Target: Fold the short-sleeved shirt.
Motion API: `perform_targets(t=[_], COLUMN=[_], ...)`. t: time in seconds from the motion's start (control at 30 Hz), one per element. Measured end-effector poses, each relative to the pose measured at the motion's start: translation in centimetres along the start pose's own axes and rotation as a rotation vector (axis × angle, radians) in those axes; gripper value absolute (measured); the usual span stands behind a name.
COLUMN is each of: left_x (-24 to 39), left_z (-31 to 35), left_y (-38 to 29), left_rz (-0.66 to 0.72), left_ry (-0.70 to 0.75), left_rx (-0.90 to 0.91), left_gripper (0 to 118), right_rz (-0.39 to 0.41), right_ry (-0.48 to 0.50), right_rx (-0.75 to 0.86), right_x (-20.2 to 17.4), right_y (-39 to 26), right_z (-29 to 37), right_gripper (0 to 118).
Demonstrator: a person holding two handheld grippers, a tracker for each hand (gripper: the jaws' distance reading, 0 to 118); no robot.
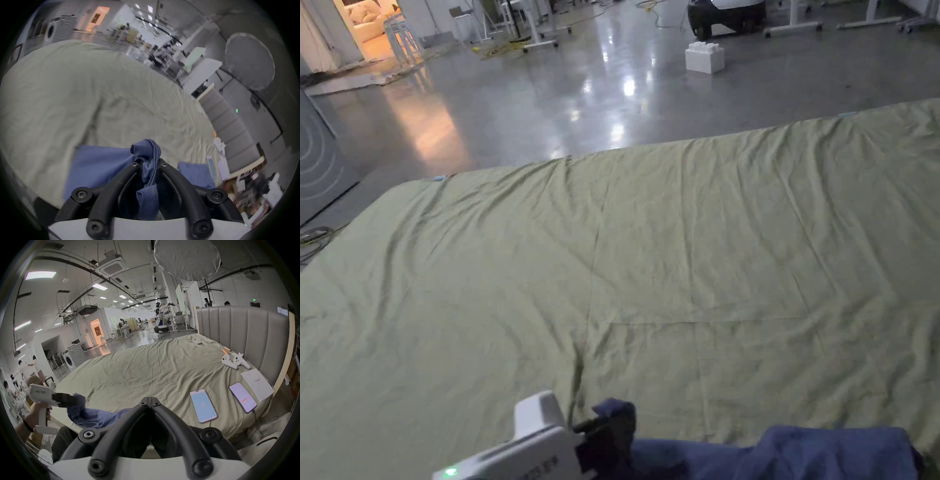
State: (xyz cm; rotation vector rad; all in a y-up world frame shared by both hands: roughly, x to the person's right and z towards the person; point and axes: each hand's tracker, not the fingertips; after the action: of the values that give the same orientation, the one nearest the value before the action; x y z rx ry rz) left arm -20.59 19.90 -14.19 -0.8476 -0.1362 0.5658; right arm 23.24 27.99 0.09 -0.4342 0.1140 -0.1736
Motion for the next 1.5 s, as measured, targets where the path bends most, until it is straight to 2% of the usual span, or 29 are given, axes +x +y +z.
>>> perform_targets(t=[0.1,0.13,0.17,0.2,0.23,0.27,0.3,0.4,0.47,0.53,0.6,0.63,0.73,0.8,0.87,0.9,0.97,1.0,1.03,1.07,1.1,1.13,1.17,1.2,1.23,1.3,1.4,1.47,1.5], left_x=[2.1,2.5,3.1,3.3,3.4,3.7,3.9,3.2,2.1,1.3,0.9,0.6,0.6,1.6,2.1,1.9,1.1,0.8,0.5,-0.1,-1.0,-2.3,-3.6,-4.9,-6.6,-9.5,-13.2,-14.9,-14.5], left_z=[-3.9,-4.9,-5.5,-5.6,-5.2,-4.4,-3.4,0.8,2.8,2.7,0.9,-0.6,-5.4,-8.2,-9.3,-9.0,-7.6,-6.9,-5.9,-4.1,-2.6,-1.0,0.3,1.3,2.5,3.3,1.7,-0.1,-1.2], left_y=[-2.3,-2.8,-3.1,-3.3,-3.1,-2.6,-2.2,-0.3,0.6,0.4,-0.5,-1.3,-3.8,-6.1,-8.1,-7.9,-6.3,-5.9,-5.3,-4.4,-3.6,-2.5,-1.5,-0.8,0.1,0.8,0.7,-0.2,-0.9], left_rz=[-0.057,-0.066,-0.063,-0.073,-0.098,-0.119,-0.122,-0.120,-0.054,0.038,0.016,0.035,0.082,0.008,-0.120,-0.120,0.008,0.029,0.016,-0.004,-0.005,0.031,0.076,0.114,0.157,0.221,0.353,0.417,0.446], left_ry=[0.033,0.033,0.043,0.051,0.022,-0.014,-0.020,-0.059,-0.042,0.066,0.039,0.005,-0.050,-0.097,-0.039,-0.050,-0.089,-0.109,-0.116,-0.093,-0.088,-0.115,-0.139,-0.140,-0.134,-0.114,-0.041,-0.092,-0.129], left_rx=[-0.086,-0.106,-0.125,-0.109,-0.106,-0.105,-0.073,0.088,0.175,0.175,0.147,0.108,-0.060,-0.168,-0.139,-0.084,-0.121,-0.100,-0.076,-0.007,0.033,0.084,0.103,0.127,0.156,0.187,0.110,0.058,0.033], left_gripper=[14,18,26,41,65,79,83,83,79,60,41,5,5,5,5,5,5,5,7,14,29,59,80,95,100,100,99,94,87], right_rz=[0.001,-0.001,-0.006,-0.010,-0.016,-0.019,-0.025,-0.054,-0.073,-0.079,-0.088,-0.091,-0.082,-0.075,-0.074,-0.076,-0.083,-0.085,-0.088,-0.088,-0.084,-0.081,-0.081,-0.083,-0.084,-0.086,-0.085,-0.069,-0.057], right_ry=[-0.012,-0.016,-0.025,-0.032,-0.040,-0.045,-0.048,-0.036,-0.029,-0.025,-0.026,-0.022,-0.024,-0.031,-0.042,-0.047,-0.051,-0.051,-0.047,-0.041,-0.039,-0.036,-0.030,-0.021,-0.013,-0.002,0.013,0.016,0.013], right_rx=[-0.006,-0.011,-0.022,-0.031,-0.049,-0.064,-0.073,-0.086,-0.092,-0.096,-0.097,-0.099,-0.095,-0.094,-0.101,-0.104,-0.118,-0.121,-0.126,-0.132,-0.134,-0.134,-0.135,-0.137,-0.138,-0.139,-0.145,-0.148,-0.145], right_x=[0.4,0.5,0.8,1.0,1.2,1.4,1.5,2.5,2.7,2.8,2.9,2.9,2.9,2.9,3.1,3.2,3.3,3.3,3.3,3.2,3.1,3.0,2.8,2.6,2.5,2.3,1.8,1.5,1.3], right_y=[-0.6,-0.8,-1.1,-1.3,-1.6,-1.9,-2.1,-3.1,-3.4,-3.5,-3.5,-3.4,-3.3,-3.3,-3.4,-3.5,-3.7,-3.7,-3.8,-3.8,-3.8,-3.8,-3.7,-3.7,-3.7,-3.8,-3.9,-3.8,-3.8], right_z=[1.1,1.4,1.5,1.5,1.4,1.2,1.2,0.8,0.5,0.3,0.1,0.1,0.5,0.8,0.9,0.9,0.8,0.7,0.6,0.4,0.3,0.1,0.0,-0.2,-0.4,-0.7,-1.0,-0.9,-0.7], right_gripper=[0,0,0,0,0,0,0,0,0,0,0,0,0,0,0,0,0,0,0,0,0,0,0,0,0,0,0,0,0])
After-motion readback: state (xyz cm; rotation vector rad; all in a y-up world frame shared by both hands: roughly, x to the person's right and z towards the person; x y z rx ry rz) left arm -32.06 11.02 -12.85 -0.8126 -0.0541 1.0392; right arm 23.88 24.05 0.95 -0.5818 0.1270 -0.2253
